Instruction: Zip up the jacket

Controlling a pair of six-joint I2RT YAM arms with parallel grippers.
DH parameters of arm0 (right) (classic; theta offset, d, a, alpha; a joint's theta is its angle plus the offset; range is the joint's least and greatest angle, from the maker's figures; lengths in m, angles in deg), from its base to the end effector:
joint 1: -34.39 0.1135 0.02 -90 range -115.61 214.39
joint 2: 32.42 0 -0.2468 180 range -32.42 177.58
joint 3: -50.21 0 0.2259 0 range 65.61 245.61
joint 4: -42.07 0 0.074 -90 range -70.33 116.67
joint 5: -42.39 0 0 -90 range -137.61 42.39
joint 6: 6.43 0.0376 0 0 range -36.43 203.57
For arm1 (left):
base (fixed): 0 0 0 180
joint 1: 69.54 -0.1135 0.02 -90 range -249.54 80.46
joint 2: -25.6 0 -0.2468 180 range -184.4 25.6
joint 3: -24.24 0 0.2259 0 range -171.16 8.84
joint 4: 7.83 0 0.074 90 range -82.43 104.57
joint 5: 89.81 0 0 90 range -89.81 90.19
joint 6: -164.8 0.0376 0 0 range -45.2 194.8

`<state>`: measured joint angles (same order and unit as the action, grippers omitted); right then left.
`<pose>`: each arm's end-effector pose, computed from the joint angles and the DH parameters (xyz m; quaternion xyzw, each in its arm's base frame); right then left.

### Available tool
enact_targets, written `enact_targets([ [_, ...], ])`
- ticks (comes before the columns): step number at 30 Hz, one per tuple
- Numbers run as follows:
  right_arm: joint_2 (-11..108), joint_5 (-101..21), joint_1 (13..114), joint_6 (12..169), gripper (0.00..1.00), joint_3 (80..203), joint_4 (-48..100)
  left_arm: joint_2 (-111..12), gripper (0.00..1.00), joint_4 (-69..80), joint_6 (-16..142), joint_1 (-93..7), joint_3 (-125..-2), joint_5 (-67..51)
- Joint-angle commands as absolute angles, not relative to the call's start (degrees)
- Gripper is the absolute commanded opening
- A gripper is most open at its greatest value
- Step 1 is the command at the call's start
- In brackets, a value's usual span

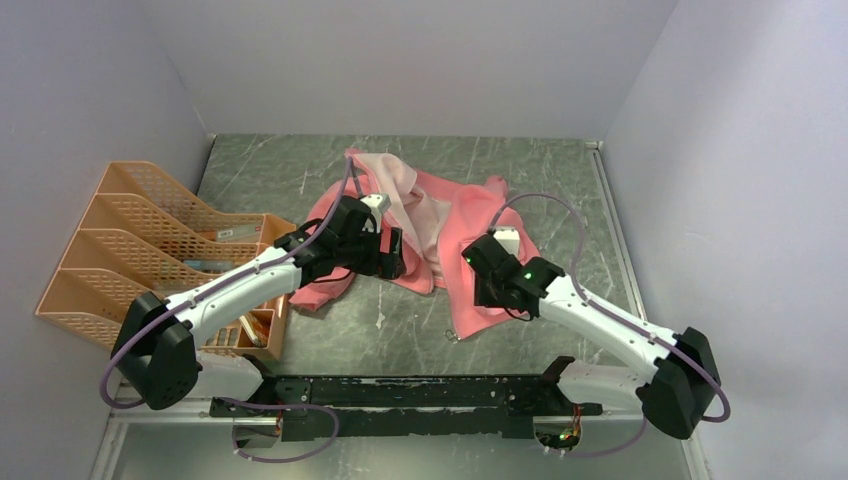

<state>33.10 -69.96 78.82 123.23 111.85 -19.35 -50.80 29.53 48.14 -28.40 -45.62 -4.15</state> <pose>0.1447 0.1218 0.2240 0.0015 0.9592 -0.0001 0.2826 0.1990 -0.1776 0.2503 0.1306 0.9103 -0.2471 0.3053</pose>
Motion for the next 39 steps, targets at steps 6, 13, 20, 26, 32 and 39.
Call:
enact_targets([
  [6, 31.2, -61.1, 84.6, 124.2, 0.46, 112.3, -24.2, -49.3, 0.96, 27.8, 47.6, -27.6, -45.3, -5.2],
  [13, 33.3, -60.3, 85.9, 123.9, 0.52, 108.8, -19.6, -49.5, 0.96, 27.5, 47.5, -27.6, -45.1, -5.6],
  [20, 36.1, -60.8, 85.9, 121.3, 0.57, 106.9, -14.1, -49.1, 0.96, 27.8, 47.6, -27.3, -44.7, -5.3],
  [26, 38.4, -58.9, 85.9, 118.5, 0.58, 105.8, -11.2, -48.9, 0.96, 27.3, 47.3, -27.2, -44.1, -6.0],
  [32, 40.3, -59.1, 85.9, 117.7, 0.58, 105.0, -10.4, -48.0, 0.96, 27.1, 46.9, -27.2, -43.8, -6.1],
  [39, 43.1, -59.4, 85.9, 117.4, 0.57, 104.3, -9.2, -47.2, 0.96, 27.3, 46.8, -27.2, -43.7, -6.4],
])
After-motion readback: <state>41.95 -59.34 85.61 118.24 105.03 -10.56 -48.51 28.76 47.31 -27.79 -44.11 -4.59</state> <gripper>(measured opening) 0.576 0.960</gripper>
